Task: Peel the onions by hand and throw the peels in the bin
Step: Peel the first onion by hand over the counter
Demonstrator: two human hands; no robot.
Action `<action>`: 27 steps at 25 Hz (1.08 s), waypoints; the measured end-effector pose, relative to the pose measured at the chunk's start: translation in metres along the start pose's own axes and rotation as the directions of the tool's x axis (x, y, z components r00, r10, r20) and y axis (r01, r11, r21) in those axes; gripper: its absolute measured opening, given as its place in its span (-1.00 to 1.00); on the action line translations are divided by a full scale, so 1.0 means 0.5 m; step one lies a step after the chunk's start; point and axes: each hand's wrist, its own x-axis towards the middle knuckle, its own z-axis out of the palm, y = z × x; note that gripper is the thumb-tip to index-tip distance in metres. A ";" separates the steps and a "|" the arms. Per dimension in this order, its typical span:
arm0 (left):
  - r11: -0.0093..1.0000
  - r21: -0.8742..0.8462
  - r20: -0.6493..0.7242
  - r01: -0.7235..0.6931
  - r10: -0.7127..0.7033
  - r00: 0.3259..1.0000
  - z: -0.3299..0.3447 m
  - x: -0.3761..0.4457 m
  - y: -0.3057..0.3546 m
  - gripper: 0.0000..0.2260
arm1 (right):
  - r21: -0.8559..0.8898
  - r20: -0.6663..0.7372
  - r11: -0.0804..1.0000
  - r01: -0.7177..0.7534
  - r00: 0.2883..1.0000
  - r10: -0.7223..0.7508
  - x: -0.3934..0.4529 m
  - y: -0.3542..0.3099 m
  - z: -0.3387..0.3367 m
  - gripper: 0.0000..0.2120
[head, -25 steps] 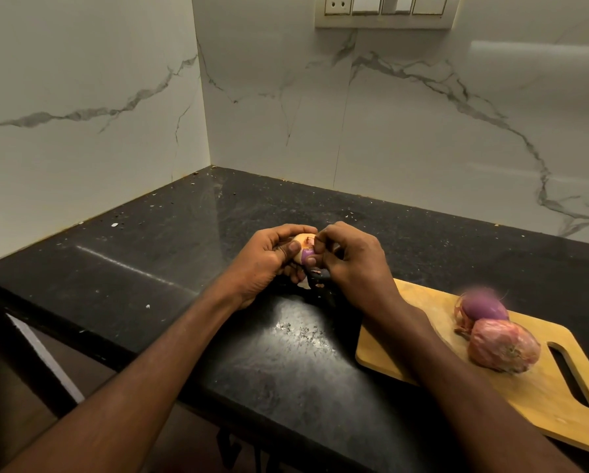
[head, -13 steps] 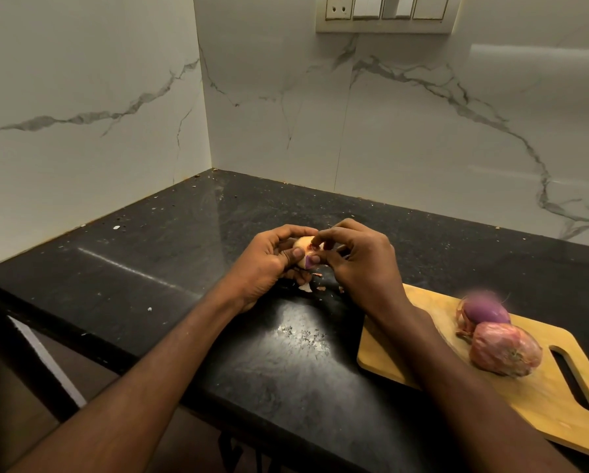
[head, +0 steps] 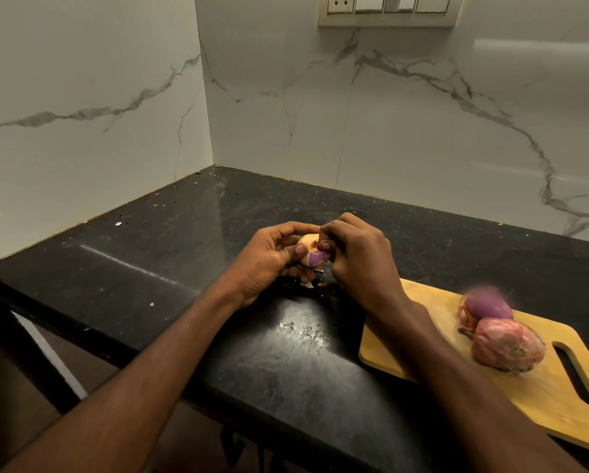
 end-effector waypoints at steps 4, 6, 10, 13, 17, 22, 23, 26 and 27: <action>1.000 -0.030 -0.004 0.002 -0.002 1.000 0.001 0.000 0.004 -0.72 | 0.073 0.013 0.994 -0.086 0.996 0.085 0.003 0.006 0.010 -0.86; 0.999 -0.050 -0.007 0.001 -0.002 1.000 0.001 0.000 0.004 -0.72 | 0.130 0.018 0.980 -0.148 0.989 0.147 0.004 0.007 0.015 -0.83; 0.994 -0.108 -0.042 0.005 -0.009 0.999 -0.001 0.003 0.003 -0.72 | 0.298 -0.006 0.908 -0.295 0.950 0.311 0.005 0.015 0.014 -0.71; 0.992 -0.125 -0.044 0.002 -0.007 0.999 0.002 0.004 0.001 -0.71 | 0.388 -0.034 0.857 -0.339 0.924 0.381 0.003 0.013 0.004 -0.69; 0.992 -0.126 -0.052 0.000 -0.007 0.999 -0.001 0.006 -0.003 -0.68 | 0.363 -0.021 0.868 -0.340 0.928 0.372 0.005 0.011 0.004 -0.83; 0.991 -0.137 -0.048 -0.008 0.002 0.999 -0.005 0.010 -0.008 -0.69 | 0.233 -0.042 0.956 -0.180 0.980 0.195 0.003 0.005 0.003 -0.84; 0.990 -0.143 -0.050 -0.007 0.000 0.999 -0.005 0.010 -0.007 -0.69 | 0.212 -0.035 0.966 -0.147 0.987 0.158 0.002 0.003 0.003 -0.82; 0.989 -0.149 -0.050 0.002 -0.010 0.999 -0.004 0.006 -0.002 -0.69 | 0.144 -0.017 0.985 -0.091 0.995 0.094 -0.001 -0.001 0.004 -0.79; 0.989 -0.151 -0.053 0.007 -0.015 0.999 -0.003 0.005 -0.001 -0.70 | 0.141 -0.015 0.986 -0.090 0.996 0.093 -0.001 -0.002 0.005 -0.80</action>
